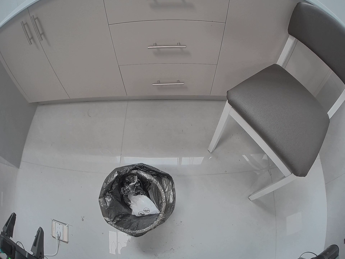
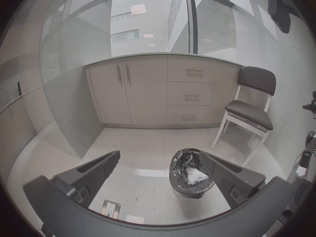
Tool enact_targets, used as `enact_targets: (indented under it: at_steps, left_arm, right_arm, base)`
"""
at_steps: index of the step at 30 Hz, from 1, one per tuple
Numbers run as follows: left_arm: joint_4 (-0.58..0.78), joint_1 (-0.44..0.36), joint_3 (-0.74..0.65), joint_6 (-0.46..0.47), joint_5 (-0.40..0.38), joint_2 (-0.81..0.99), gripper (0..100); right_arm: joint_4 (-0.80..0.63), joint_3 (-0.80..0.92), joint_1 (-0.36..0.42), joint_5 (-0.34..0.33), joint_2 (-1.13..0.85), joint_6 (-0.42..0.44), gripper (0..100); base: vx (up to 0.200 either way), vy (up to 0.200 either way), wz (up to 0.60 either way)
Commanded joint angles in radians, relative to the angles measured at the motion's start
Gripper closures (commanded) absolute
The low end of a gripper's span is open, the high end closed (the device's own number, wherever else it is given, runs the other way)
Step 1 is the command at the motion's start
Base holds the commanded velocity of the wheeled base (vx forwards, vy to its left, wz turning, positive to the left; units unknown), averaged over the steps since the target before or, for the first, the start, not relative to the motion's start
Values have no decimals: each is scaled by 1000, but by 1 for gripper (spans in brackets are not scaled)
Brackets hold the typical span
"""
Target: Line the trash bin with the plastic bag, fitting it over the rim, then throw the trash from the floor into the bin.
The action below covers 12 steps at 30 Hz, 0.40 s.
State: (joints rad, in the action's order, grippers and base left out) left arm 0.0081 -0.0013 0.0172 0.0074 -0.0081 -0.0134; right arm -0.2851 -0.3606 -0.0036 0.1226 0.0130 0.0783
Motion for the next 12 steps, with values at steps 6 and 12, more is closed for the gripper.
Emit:
enact_targets:
  at_steps: [6,12]
  left_arm:
    - [-7,0,-17,3,0,13,0]
    - [-7,0,-17,3,0,13,0]
  right_arm:
    - [291,361,2,-119,-13,-95,100]
    - [291,361,4,-118,-13,-83,100]
  base:
    - [0,0,0]
    - [0,0,0]
